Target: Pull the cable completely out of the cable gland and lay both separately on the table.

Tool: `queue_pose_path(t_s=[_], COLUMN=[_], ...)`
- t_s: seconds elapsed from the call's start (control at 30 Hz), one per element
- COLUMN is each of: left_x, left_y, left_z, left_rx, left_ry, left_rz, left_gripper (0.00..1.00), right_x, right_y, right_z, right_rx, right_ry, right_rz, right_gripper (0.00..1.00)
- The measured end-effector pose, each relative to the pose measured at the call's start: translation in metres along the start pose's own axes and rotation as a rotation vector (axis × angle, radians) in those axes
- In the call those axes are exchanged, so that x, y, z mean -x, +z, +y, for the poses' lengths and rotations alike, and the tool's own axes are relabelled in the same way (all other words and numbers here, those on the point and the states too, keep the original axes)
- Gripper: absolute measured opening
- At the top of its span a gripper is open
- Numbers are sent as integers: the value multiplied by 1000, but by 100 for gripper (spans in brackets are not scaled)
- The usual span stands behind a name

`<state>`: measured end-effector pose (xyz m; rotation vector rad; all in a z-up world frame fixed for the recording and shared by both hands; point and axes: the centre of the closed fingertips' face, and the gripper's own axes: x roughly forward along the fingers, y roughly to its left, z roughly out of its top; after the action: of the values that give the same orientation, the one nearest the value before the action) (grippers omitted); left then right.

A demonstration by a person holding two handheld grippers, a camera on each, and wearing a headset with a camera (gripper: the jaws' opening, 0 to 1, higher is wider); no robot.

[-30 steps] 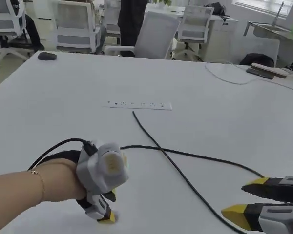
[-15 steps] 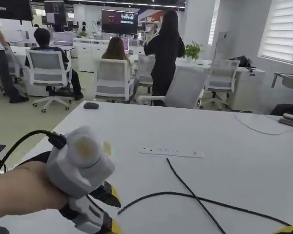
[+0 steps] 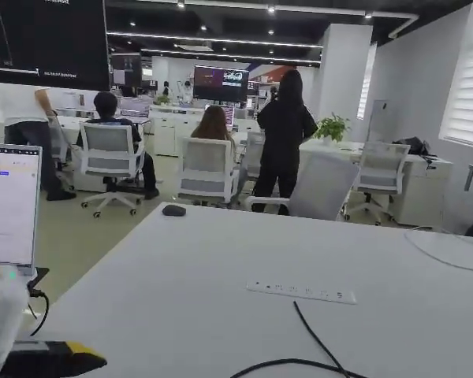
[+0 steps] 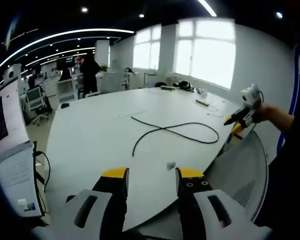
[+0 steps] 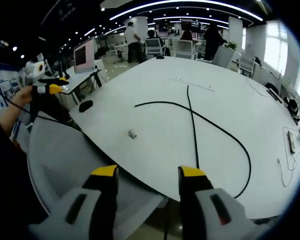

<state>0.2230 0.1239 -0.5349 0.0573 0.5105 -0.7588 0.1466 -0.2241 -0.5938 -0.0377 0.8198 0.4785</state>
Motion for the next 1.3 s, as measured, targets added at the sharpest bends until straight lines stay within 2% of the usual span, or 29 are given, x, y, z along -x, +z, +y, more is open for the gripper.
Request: queue_pose_path(t_s=[0.2,0.23,0.3,0.47,0.57,0.67,0.97,1.2,1.3], left_x=[6,6,7,3,2,2,7,8,7], left_y=[-23,-27,-36,-41,-47,-47,-44,-42,-44], left_z=[7,7,3,-7,-8,-9,-9,-14,-16], left_rx=[41,50,14,66,77,82,87,80,78], left_ry=[66,72,89,61,69,75,96,104,100], left_rz=[10,23,58,45,58,55,41,27,35], left_gripper=[46,47,46,48,55,61,62,62,61], right_x=[-7,-8,-13,-14,-14,-14,-15,-18,-19], right_y=[-9,-10,-17,-17,-15,-16,-14,-17,-19], right_z=[6,6,4,11,14,16,25,27,28], right_rx=[-128,-133,-179,-210,-204,-195,-170,-156,-151], right_ry=[2,4,3,34,41,53,72,89,95], right_rz=[-40,-40,-34,-35,-32,-19,1,17,25], right_gripper=[53,54,57,61,62,63,63,63,63])
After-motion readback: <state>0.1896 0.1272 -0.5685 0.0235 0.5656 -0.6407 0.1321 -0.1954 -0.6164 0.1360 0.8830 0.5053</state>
